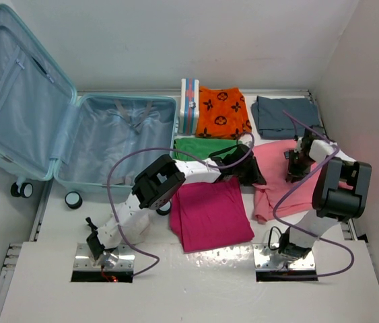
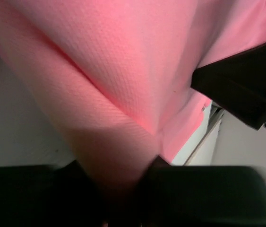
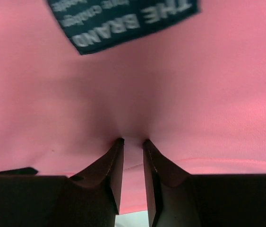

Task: Pack the luggage

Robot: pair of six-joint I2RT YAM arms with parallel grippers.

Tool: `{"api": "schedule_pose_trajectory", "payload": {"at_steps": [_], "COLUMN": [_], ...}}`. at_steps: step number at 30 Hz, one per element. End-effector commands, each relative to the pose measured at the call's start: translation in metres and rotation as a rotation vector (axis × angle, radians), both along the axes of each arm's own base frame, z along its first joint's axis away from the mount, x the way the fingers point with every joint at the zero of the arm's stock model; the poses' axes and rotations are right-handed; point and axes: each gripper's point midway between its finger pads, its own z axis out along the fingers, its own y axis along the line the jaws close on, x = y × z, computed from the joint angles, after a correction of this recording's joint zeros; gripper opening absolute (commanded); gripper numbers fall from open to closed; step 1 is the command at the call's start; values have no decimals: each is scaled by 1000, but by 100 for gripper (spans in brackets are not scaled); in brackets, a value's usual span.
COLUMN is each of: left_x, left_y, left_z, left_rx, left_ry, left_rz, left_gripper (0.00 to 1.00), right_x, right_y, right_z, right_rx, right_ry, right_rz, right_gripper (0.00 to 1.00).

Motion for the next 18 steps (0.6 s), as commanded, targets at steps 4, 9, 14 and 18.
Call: {"api": "schedule_pose_trajectory", "payload": {"at_steps": [4, 9, 14, 18], "left_x": [15, 31, 37, 38], "left_y": [18, 64, 102, 118], "left_z": [52, 115, 140, 119], "left_rx": [10, 38, 123, 198], "left_ry": [-134, -289, -401, -367], "left_rz": [-68, -103, -150, -182], "left_gripper": [0, 0, 0, 0], "right_x": [26, 42, 52, 45], "right_y": [38, 39, 7, -9], "right_z": [33, 99, 137, 115], "right_rx": [157, 240, 167, 186], "right_ry": [-113, -280, -419, -356], "right_rz": [25, 30, 29, -14], "right_gripper": [31, 72, 92, 94]}}
